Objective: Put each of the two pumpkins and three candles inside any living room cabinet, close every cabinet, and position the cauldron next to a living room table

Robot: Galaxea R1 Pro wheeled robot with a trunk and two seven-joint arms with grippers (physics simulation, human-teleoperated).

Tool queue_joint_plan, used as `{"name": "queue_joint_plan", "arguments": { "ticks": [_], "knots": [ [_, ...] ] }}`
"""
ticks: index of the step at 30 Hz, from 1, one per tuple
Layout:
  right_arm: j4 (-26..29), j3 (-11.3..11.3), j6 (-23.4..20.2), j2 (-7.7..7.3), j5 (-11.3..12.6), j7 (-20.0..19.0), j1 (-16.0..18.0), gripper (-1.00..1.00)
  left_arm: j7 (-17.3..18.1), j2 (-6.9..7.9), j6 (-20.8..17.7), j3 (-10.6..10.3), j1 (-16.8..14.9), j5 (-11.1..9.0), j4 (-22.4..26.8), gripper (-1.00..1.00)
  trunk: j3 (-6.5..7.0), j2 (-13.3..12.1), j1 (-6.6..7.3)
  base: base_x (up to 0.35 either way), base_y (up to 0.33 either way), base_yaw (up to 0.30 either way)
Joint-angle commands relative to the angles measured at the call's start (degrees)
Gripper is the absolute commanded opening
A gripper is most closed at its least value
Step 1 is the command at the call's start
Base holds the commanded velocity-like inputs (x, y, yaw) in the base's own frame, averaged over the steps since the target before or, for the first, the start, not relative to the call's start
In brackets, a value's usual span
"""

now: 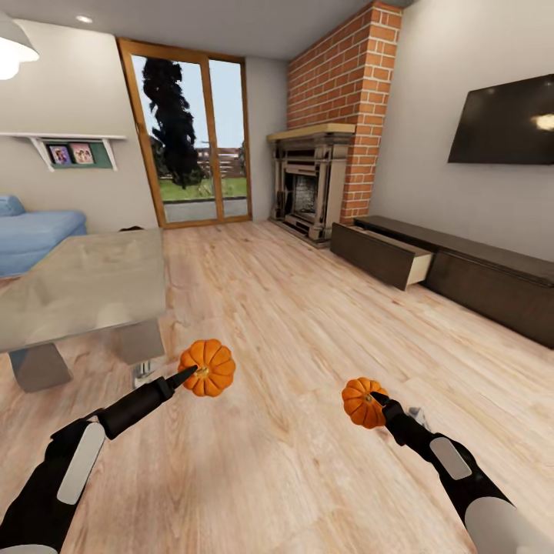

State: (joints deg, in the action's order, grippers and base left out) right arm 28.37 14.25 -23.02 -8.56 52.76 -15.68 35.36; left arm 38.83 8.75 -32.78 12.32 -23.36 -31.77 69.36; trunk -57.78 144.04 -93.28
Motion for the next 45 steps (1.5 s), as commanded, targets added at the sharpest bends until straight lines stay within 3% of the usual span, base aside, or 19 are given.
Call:
{"name": "queue_joint_plan", "arguments": {
  "ticks": [1, 23, 37, 45],
  "knots": [
    [0.0, 0.3, -0.5, 0.04, 0.5, -0.1, 0.1, -1.00, 0.0, -0.02, -0.5, 0.1, 0.0, -0.7, 0.0, -1.00, -0.02, 0.0, 0.02, 0.026, 0.000, -0.285],
    [0.1, 0.3, -0.5, 0.04, 0.5, -0.2, 0.0, -1.00, -0.2, -0.04, -0.5, 0.1, 0.0, -0.5, -0.1, -1.00, 0.15, 0.0, 0.02, 0.289, 0.000, -0.071],
    [0.0, 0.4, -0.5, 0.04, 0.5, -2.4, 0.0, -1.00, -0.2, -0.05, -0.5, 0.1, 0.0, -0.4, -0.1, -1.00, 0.15, 0.0, 0.02, 0.325, 0.000, -0.247],
    [0.0, 0.5, -0.5, 0.04, 0.5, -2.4, 0.0, -1.00, -0.3, -0.05, -0.5, 0.1, 0.0, -0.1, -0.1, -1.00, 0.15, 0.0, 0.02, 0.315, -0.066, -0.075]
  ]
}}
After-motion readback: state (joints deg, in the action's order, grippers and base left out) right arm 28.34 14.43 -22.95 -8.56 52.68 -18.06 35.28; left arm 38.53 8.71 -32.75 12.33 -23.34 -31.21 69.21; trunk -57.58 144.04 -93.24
